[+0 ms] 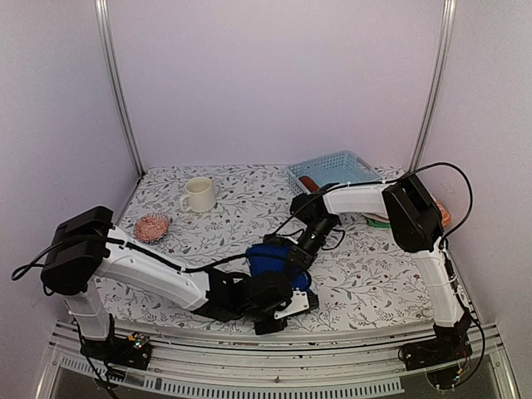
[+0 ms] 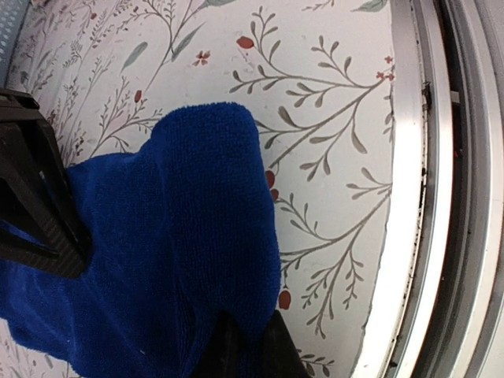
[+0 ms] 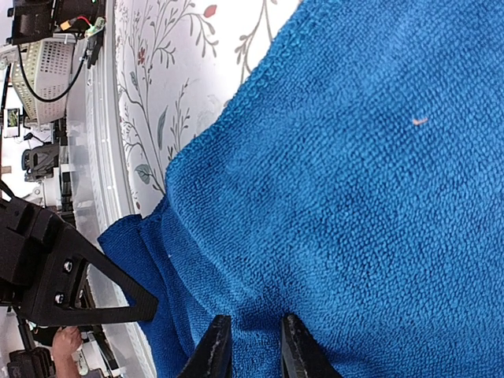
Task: Roll the towels
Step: Roll the towel at the center of the board.
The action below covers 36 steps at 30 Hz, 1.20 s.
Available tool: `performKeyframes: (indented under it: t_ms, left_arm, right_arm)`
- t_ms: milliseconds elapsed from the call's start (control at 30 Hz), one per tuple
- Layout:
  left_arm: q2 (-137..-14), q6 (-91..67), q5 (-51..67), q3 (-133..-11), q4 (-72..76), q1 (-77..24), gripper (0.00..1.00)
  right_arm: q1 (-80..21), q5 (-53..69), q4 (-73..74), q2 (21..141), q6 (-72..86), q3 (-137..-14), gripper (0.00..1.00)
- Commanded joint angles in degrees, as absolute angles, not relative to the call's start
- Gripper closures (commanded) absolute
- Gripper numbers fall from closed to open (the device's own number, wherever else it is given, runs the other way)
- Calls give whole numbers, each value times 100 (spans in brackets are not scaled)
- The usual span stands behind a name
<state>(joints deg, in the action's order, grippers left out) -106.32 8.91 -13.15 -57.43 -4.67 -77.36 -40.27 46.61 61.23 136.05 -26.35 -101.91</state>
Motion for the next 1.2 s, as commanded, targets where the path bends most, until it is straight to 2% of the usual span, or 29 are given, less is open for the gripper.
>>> performKeyframes:
  t_ms: [0,233,367,600,767,1000,1167]
  left_arm:
    - [-10688,576,-131,-5940,-833,-7401,100]
    - [-10731,404,901,-5982,-941,-6878,100]
    - [-10734,233,1666,-6001,-939,-6535,100]
    - [-11170,-246,3291,-6194,-1010,-5830,100]
    - [-11499,-619,3825,-6251,-856,-5495,100]
    - [-11749,-896,4100,-6337,-877,-5331,100]
    - [-11721,-1028,4003,-6186,-755,-5294,100]
  right_arm:
    - [-3954,3923,5883,13679,-2728,-10030,74]
    - [-3805,4703,6344,12275,-3296,-10151,68]
    - [-3460,4723,6002,11196,-3310,-9726,67]
    - [-3269,4284,4637,8999,-3845,-7663,67]
    - [-3944,3524,3685,7989,-4434,-6128,60]
    - [-5260,1891,2724,8248,-4472,-5514,55]
    - [-5722,1477,2331,8860,-4578,-5504,51]
